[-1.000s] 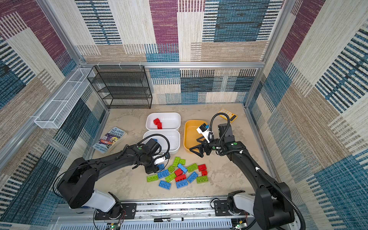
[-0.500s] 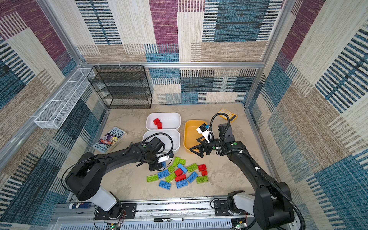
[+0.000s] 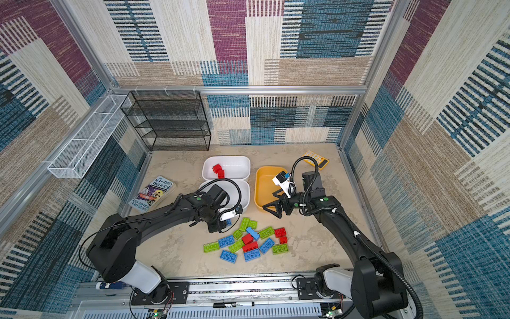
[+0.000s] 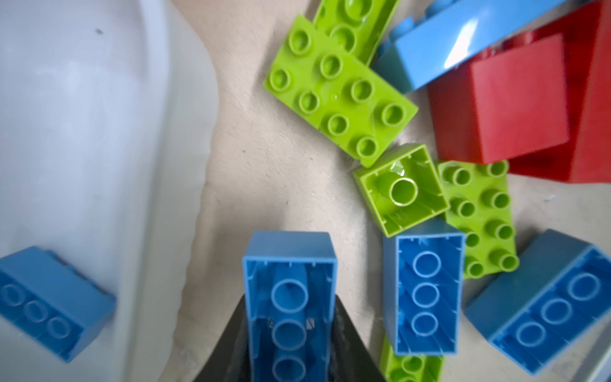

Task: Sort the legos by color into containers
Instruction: 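Carry the blue brick into the nearer white box and release it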

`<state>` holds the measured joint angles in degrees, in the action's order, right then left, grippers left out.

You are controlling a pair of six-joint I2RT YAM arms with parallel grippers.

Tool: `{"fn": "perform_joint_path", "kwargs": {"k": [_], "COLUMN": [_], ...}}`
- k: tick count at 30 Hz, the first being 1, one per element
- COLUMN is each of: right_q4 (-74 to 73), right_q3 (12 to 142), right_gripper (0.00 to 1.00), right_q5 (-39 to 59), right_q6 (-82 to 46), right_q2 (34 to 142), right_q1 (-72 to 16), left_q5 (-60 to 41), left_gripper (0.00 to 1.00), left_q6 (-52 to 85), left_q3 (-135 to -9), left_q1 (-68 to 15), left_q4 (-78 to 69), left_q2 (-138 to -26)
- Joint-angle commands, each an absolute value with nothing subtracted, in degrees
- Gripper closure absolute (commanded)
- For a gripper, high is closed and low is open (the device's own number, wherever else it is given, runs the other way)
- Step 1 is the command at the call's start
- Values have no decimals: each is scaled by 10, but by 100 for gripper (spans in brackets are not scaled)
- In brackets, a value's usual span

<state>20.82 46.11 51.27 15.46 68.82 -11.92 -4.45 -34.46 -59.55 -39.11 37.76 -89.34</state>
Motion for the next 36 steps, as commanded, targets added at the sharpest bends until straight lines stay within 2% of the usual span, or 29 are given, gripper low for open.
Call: {"fn": "perform_joint_path", "kwargs": {"k": [1, 7, 15, 25, 29, 33, 36], "right_q4": [199, 187, 186, 182, 183, 183, 184], "right_q3": [466, 474, 484, 472, 478, 476, 475], "right_gripper": [1, 1, 1, 1, 1, 1, 1], "right_q5": [516, 518, 509, 503, 504, 507, 506], "right_q6": [156, 154, 156, 156, 158, 158, 156], "right_q2": [686, 693, 696, 694, 700, 702, 700], "right_q1": [-120, -119, -119, -120, -120, -120, -120], "left_q5": [-44, -5, -2, 4, 55, 71, 84], "left_gripper": [74, 75, 76, 77, 76, 67, 53], "left_q6": [-310, -234, -156, -29, 9, 40, 54], "left_q3": [-627, -727, -861, -834, -831, -828, -833], "left_q1": [-381, -320, -286, -285, -282, -280, -279], "left_q4": [448, 473, 466, 425, 421, 404, 410], "left_q2": [-868, -877, -1011, -1098, -1115, -1109, -1098]}}
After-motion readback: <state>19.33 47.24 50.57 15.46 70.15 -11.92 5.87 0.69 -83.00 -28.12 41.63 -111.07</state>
